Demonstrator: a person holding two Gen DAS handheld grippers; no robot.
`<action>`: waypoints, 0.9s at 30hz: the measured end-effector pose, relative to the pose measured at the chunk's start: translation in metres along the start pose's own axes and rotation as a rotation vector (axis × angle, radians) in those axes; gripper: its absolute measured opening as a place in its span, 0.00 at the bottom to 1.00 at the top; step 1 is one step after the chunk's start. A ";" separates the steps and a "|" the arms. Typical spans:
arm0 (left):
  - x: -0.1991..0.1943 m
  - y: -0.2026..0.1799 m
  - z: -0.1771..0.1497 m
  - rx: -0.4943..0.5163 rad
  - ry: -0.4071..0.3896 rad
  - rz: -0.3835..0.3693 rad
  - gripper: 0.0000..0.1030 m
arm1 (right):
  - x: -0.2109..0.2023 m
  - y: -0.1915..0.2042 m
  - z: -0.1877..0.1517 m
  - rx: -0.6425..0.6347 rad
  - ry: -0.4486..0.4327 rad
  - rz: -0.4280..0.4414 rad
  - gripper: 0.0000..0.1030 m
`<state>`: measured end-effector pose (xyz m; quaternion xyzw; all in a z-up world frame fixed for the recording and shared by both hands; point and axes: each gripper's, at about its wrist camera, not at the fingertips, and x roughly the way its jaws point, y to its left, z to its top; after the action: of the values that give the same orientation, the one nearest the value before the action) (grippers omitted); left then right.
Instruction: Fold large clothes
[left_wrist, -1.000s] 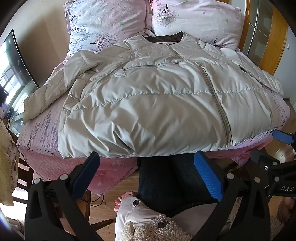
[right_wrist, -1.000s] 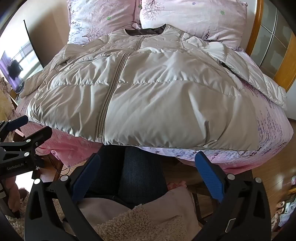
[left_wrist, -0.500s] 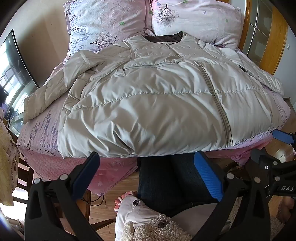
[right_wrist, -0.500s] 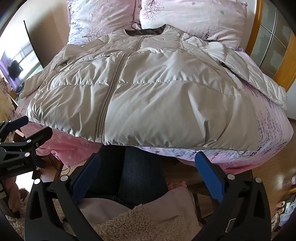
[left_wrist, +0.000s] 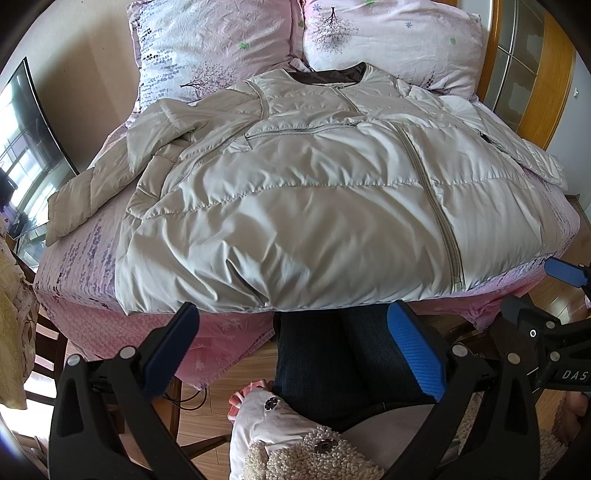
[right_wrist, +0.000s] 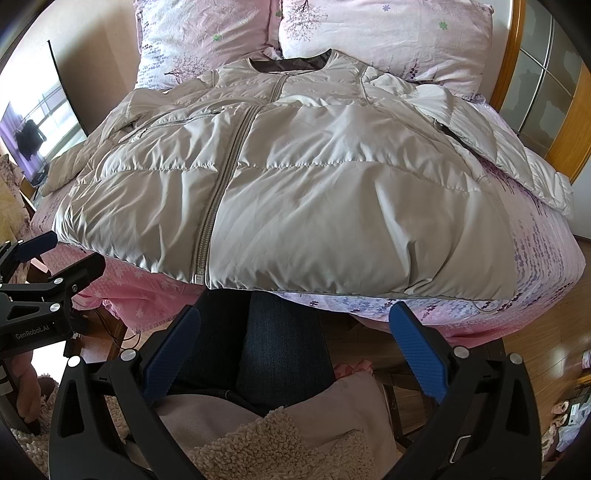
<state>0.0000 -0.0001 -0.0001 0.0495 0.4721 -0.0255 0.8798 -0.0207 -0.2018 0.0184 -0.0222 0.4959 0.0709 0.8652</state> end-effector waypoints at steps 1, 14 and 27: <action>0.000 0.000 0.000 0.000 0.000 0.000 0.98 | 0.000 0.000 0.000 0.000 0.000 0.001 0.99; 0.000 0.000 0.000 0.000 0.001 -0.001 0.98 | -0.002 -0.001 0.001 0.000 -0.002 -0.003 0.99; 0.000 0.000 0.000 -0.001 0.002 -0.001 0.98 | -0.001 -0.001 0.002 0.000 -0.003 -0.002 0.99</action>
<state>0.0000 0.0000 -0.0001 0.0490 0.4729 -0.0256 0.8794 -0.0197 -0.2031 0.0204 -0.0228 0.4946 0.0701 0.8660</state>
